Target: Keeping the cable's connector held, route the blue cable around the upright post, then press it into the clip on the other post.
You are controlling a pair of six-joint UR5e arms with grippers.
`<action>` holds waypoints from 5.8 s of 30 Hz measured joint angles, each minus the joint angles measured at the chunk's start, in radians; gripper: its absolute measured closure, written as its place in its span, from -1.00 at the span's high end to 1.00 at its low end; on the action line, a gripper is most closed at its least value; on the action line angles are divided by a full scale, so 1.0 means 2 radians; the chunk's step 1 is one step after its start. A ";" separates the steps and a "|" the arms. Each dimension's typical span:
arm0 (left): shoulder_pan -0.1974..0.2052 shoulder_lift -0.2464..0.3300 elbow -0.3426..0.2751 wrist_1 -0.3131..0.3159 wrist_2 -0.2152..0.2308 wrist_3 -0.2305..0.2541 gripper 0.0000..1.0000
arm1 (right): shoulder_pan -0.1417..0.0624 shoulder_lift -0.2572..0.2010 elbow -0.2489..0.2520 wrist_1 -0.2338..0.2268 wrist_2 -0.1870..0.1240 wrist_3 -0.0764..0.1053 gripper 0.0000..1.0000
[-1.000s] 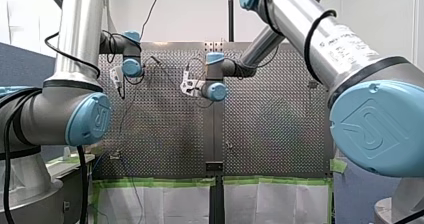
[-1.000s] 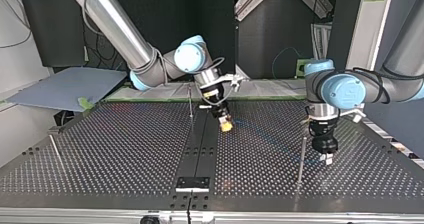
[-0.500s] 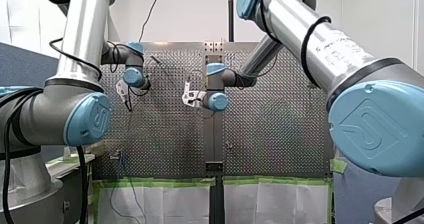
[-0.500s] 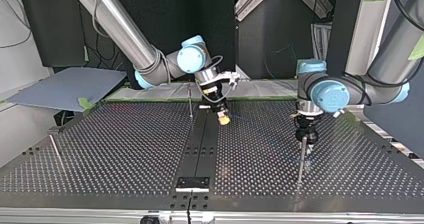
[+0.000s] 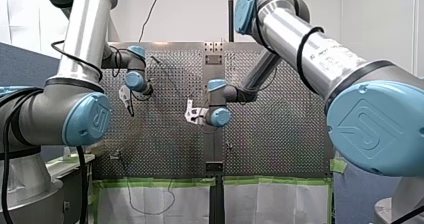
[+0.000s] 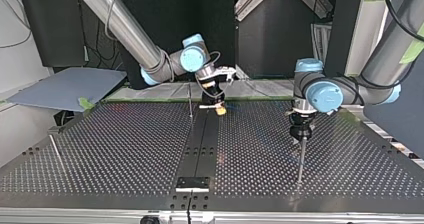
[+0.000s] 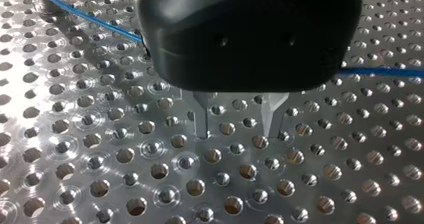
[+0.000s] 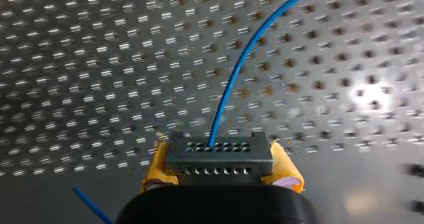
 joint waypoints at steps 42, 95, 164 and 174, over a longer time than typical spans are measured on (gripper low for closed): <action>0.000 0.000 0.000 0.004 -0.014 -0.003 1.00 | -0.001 0.176 0.046 -0.082 0.060 -0.017 -1.00; 0.003 0.000 0.000 0.004 -0.020 -0.006 1.00 | -0.073 0.167 0.215 -0.284 0.128 -0.025 -1.00; 0.004 0.000 0.000 -0.010 -0.052 -0.020 1.00 | -0.159 0.069 0.347 -0.394 -0.010 -0.020 -1.00; -0.003 0.000 0.000 -0.013 -0.032 -0.064 1.00 | -0.158 0.070 0.346 -0.381 -0.014 -0.038 -1.00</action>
